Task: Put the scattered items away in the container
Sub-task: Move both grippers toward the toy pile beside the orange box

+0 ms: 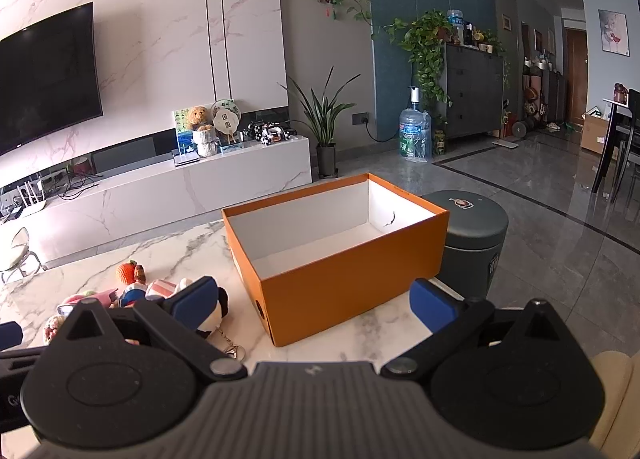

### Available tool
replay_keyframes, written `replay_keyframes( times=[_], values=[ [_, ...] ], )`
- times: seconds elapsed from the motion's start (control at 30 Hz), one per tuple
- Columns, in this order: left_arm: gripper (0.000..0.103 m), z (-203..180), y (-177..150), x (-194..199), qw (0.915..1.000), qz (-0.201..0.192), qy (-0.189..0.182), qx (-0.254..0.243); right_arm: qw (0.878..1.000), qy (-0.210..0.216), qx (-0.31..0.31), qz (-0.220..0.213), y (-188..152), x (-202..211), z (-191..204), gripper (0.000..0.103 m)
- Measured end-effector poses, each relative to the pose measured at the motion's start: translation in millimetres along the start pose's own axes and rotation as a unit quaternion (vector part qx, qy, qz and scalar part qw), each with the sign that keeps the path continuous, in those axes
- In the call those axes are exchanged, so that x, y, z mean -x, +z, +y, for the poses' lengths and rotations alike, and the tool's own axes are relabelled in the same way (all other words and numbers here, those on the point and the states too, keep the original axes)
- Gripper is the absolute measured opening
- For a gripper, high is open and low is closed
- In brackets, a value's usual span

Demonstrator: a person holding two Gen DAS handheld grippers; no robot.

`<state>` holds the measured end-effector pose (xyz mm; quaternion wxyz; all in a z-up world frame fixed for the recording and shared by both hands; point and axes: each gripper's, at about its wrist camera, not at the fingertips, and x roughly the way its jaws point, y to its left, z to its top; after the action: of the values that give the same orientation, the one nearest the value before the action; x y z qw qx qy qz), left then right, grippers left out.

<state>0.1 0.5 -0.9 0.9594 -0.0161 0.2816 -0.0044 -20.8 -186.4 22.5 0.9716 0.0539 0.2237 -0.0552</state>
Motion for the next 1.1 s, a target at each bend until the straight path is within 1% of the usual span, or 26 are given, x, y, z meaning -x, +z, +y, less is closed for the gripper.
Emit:
replay_keyframes(
  times=[0.1,0.3,0.7,1.1],
  values=[
    [0.103,3,-3,-2,1.0,-0.001,0.0,0.002,1.0,-0.001,0.008,-0.004,-1,0,5,0.103],
    [0.103,8,-8,-6,1.0,-0.001,-0.001,0.005,1.0,0.005,0.002,0.0,0,0,3,0.103],
    [0.103,12,-12,0,1.0,0.003,-0.003,0.004,1.0,0.009,-0.002,0.01,-4,-6,2,0.103],
    [0.103,10,-9,0,0.9999,0.011,0.0,0.001,1.0,0.011,-0.006,0.021,-6,-10,3,0.103]
  ],
)
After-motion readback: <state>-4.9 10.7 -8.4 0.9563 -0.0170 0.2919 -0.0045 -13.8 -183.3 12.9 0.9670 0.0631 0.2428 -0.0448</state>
